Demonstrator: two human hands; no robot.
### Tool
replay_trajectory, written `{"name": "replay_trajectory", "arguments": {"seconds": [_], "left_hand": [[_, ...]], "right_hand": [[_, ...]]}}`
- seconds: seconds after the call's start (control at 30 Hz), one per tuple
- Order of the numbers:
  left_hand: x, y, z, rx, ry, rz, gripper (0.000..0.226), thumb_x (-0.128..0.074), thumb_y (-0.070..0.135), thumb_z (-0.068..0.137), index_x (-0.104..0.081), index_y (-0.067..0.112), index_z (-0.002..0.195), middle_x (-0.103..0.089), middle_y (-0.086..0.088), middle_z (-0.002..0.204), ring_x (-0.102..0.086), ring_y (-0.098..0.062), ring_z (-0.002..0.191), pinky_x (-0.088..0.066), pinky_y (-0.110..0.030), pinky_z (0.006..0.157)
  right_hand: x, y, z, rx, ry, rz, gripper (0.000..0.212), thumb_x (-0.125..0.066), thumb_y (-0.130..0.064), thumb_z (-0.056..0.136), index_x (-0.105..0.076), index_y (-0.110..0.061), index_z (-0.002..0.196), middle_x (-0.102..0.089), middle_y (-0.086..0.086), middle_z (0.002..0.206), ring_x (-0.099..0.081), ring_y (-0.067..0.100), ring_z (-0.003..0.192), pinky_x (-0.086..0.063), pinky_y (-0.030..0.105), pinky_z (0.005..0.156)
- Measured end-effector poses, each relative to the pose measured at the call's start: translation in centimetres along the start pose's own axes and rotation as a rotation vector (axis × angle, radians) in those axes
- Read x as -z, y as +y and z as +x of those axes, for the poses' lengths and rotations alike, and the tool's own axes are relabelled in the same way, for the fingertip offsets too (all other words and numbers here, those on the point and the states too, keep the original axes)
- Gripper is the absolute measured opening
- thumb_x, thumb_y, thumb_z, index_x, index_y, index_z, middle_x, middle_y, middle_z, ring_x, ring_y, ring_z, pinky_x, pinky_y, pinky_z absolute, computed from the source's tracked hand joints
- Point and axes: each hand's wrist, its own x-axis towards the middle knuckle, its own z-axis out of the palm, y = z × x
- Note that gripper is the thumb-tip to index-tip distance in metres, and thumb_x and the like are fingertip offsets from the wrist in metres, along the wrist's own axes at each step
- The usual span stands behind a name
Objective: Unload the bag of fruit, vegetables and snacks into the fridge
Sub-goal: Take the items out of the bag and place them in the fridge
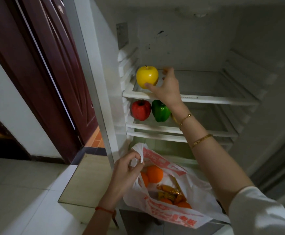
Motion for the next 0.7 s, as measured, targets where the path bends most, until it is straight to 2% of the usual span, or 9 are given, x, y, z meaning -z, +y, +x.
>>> {"name": "replay_trajectory", "arguments": {"seconds": [0.1,0.17,0.33,0.4,0.47,0.53,0.57,0.63,0.7], "left_hand": [[-0.2,0.1,-0.2,-0.009,-0.009,-0.013,0.024,-0.064,0.004,0.089,-0.057,0.022,0.074,-0.059,-0.012,0.069,-0.058,-0.039,0.053,-0.043,-0.035,0.050],[-0.3,0.1,-0.4,-0.023,-0.009,-0.013,0.024,-0.064,0.004,0.089,-0.057,0.021,0.074,-0.059,-0.011,0.069,-0.060,-0.042,0.057,-0.044,-0.036,0.050],[-0.5,0.3,-1.4,-0.069,-0.039,-0.008,0.012,-0.062,0.026,0.080,-0.058,0.016,0.078,-0.057,-0.017,0.072,-0.058,-0.045,0.060,-0.043,-0.040,0.048],[-0.6,0.4,-1.8,-0.086,-0.067,0.018,0.008,-0.061,0.022,0.080,-0.058,0.015,0.078,-0.057,-0.015,0.073,-0.059,-0.040,0.060,-0.044,-0.038,0.050],[-0.8,0.4,-2.3,-0.099,-0.094,0.037,0.011,-0.063,0.010,0.084,-0.058,0.016,0.076,-0.057,-0.008,0.072,-0.057,-0.021,0.054,-0.044,-0.032,0.050],[-1.1,0.7,-2.6,-0.104,-0.109,0.048,0.023,-0.064,-0.001,0.086,-0.058,0.019,0.075,-0.054,0.001,0.068,-0.049,-0.004,0.053,-0.039,-0.019,0.051],[-1.2,0.7,-2.8,-0.100,-0.115,0.050,0.028,-0.064,-0.004,0.085,-0.057,0.020,0.073,-0.053,0.006,0.067,-0.049,-0.002,0.053,-0.037,-0.016,0.052],[-1.3,0.8,-3.1,-0.107,-0.111,0.055,0.033,-0.064,-0.005,0.084,-0.055,0.025,0.072,-0.052,0.013,0.067,-0.049,-0.002,0.056,-0.036,-0.012,0.054],[-1.3,0.7,-3.2,-0.121,-0.104,0.067,0.033,-0.065,-0.001,0.083,-0.055,0.028,0.072,-0.052,0.014,0.069,-0.051,-0.002,0.062,-0.037,-0.011,0.057]], "right_hand": [[1.9,0.5,-3.7,0.147,0.169,-0.007,0.047,-0.079,-0.033,0.078,-0.052,-0.008,0.108,-0.060,0.005,0.103,-0.058,0.017,0.089,-0.050,0.028,0.075],[3.0,1.3,-7.2,0.212,0.145,0.026,0.032,-0.074,-0.031,0.084,-0.055,-0.007,0.090,-0.061,0.002,0.082,-0.057,0.013,0.070,-0.047,0.025,0.064],[3.9,6.7,-16.7,0.155,-0.418,-0.031,0.027,-0.066,-0.031,0.090,-0.062,-0.013,0.070,-0.060,-0.007,0.064,-0.057,0.007,0.058,-0.046,0.019,0.059],[3.1,10.4,-20.0,0.026,-0.696,-0.176,0.023,-0.066,-0.032,0.090,-0.065,-0.015,0.075,-0.065,-0.006,0.070,-0.062,0.007,0.063,-0.050,0.021,0.062],[2.4,13.7,-23.0,-0.103,-0.889,-0.318,0.015,-0.067,-0.032,0.089,-0.068,-0.017,0.091,-0.070,-0.006,0.091,-0.066,0.008,0.082,-0.055,0.027,0.077],[2.1,15.2,-25.0,-0.190,-1.000,-0.398,0.029,-0.065,-0.034,0.090,-0.063,-0.020,0.115,-0.064,-0.001,0.118,-0.060,0.016,0.109,-0.048,0.025,0.093],[2.1,15.2,-25.7,-0.255,-1.032,-0.372,0.040,-0.064,-0.033,0.092,-0.055,-0.023,0.129,-0.057,-0.001,0.128,-0.054,0.017,0.120,-0.043,0.021,0.097],[1.6,15.7,-27.0,-0.407,-1.082,-0.322,0.053,-0.064,-0.026,0.093,-0.044,-0.020,0.141,-0.049,-0.007,0.128,-0.047,0.015,0.125,-0.038,0.005,0.087],[0.7,16.4,-28.2,-0.347,-1.123,-0.386,0.051,-0.063,-0.025,0.092,-0.047,-0.018,0.140,-0.053,-0.003,0.131,-0.050,0.019,0.127,-0.040,0.011,0.087]]}}
